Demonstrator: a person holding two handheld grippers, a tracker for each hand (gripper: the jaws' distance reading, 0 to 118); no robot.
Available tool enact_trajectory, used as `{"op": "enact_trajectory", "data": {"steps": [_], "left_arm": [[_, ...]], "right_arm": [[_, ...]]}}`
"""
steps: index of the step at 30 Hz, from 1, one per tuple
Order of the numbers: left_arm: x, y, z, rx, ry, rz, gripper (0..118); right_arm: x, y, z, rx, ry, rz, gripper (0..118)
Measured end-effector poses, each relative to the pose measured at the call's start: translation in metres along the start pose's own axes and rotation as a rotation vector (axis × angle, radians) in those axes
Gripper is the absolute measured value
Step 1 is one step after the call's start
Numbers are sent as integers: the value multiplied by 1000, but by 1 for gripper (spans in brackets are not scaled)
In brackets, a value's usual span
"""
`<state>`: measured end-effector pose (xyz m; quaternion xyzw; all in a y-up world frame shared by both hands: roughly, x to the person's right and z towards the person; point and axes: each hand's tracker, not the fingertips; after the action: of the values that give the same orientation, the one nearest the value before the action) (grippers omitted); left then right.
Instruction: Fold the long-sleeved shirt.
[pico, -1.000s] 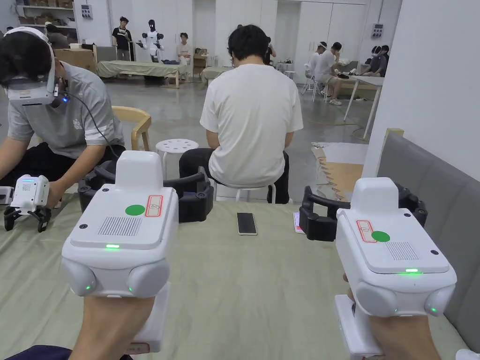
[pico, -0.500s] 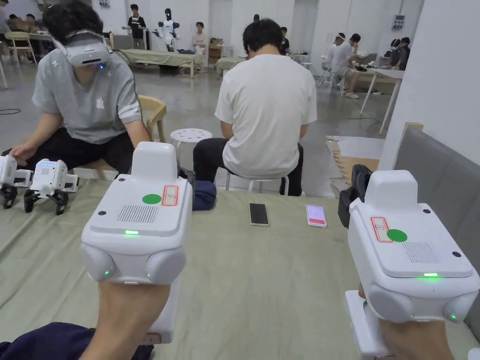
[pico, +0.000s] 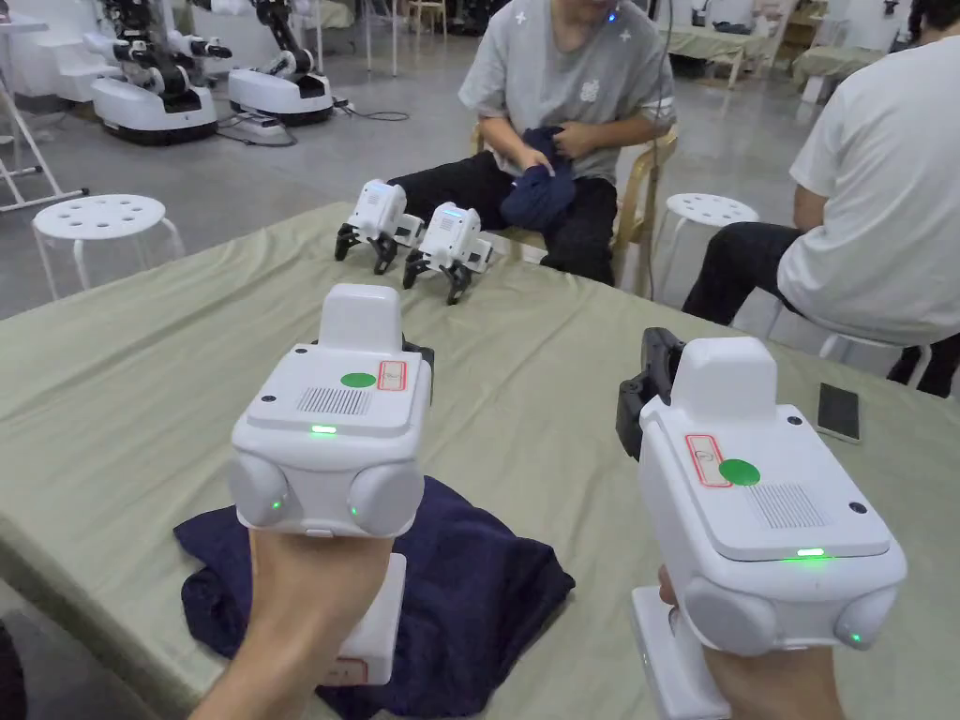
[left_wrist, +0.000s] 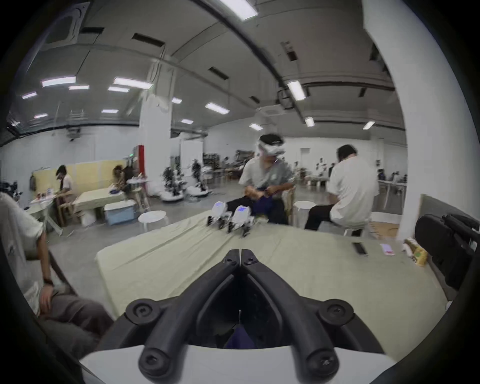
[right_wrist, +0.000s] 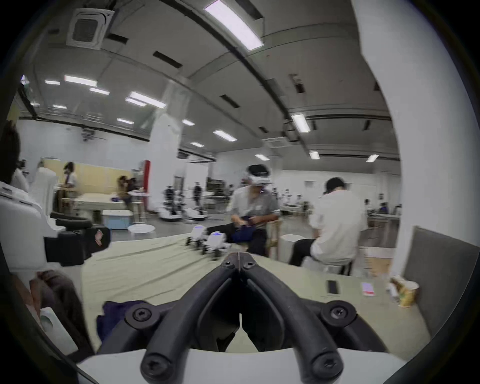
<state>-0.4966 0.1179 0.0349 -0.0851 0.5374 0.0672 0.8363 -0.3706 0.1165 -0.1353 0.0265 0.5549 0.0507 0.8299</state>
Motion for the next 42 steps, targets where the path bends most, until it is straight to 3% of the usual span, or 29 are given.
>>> {"op": "enact_trajectory", "data": {"steps": [4, 10, 11, 12, 13, 14, 15, 17, 22, 24, 25, 26, 27, 28, 29, 30, 31, 35, 42], "left_arm": [[-15, -42, -23, -165, 31, 25, 3], [-15, -139, -80, -528, 50, 124, 5], [-16, -152, -87, -566, 65, 139, 17], [-13, -162, -94, -593, 76, 112, 44], [-11, -171, -100, -607, 93, 103, 90], [-11, -178, -105, -631, 105, 93, 109], [-12, -183, -110, -650, 117, 83, 111], [-11, -187, -114, -569, 129, 88, 110], [-13, -207, -145, -597, 265, -17, 110], [-19, -229, -165, -655, 305, -24, 111], [-23, -241, -178, -779, 310, -31, 110], [-29, -252, -189, -931, 212, 39, 108], [-40, -254, -191, -908, 169, 198, 108], [-44, -241, -184, -822, 218, 203, 106], [-40, -234, -185, -875, 171, 117, 97], [-39, -229, -179, -823, 140, 108, 77], [-41, -224, -170, -718, 110, 163, 46], [-38, -216, -149, -705, 80, 217, 36], [5, -124, -78, -445, -118, 276, 33]], "right_arm": [[-22, -22, -8, -79, 90, -29, 0], [-21, -67, -20, -241, 74, 14, 0], [-18, -74, -22, -263, 71, 16, 0], [-16, -80, -23, -280, 66, 10, 0], [-13, -85, -25, -300, 59, 4, 0], [-10, -91, -27, -315, 57, -3, 0], [-8, -96, -29, -329, 51, -10, 0], [-5, -105, -33, -350, 47, -11, 0], [-2, -125, -38, -405, 39, -12, 0], [-1, -132, -37, -421, 39, -10, 0], [0, -135, -36, -433, 40, -9, 0], [0, -138, -35, -443, 39, -7, 0], [2, -140, -34, -450, 39, -6, 0], [3, -141, -33, -453, 39, -7, 0], [5, -143, -32, -457, 35, -9, 0], [8, -143, -31, -461, 28, -14, 0], [11, -144, -30, -463, 24, -23, 0], [28, -140, -16, -450, -12, -72, 0], [83, -123, 31, -381, -130, -115, 0]]}}
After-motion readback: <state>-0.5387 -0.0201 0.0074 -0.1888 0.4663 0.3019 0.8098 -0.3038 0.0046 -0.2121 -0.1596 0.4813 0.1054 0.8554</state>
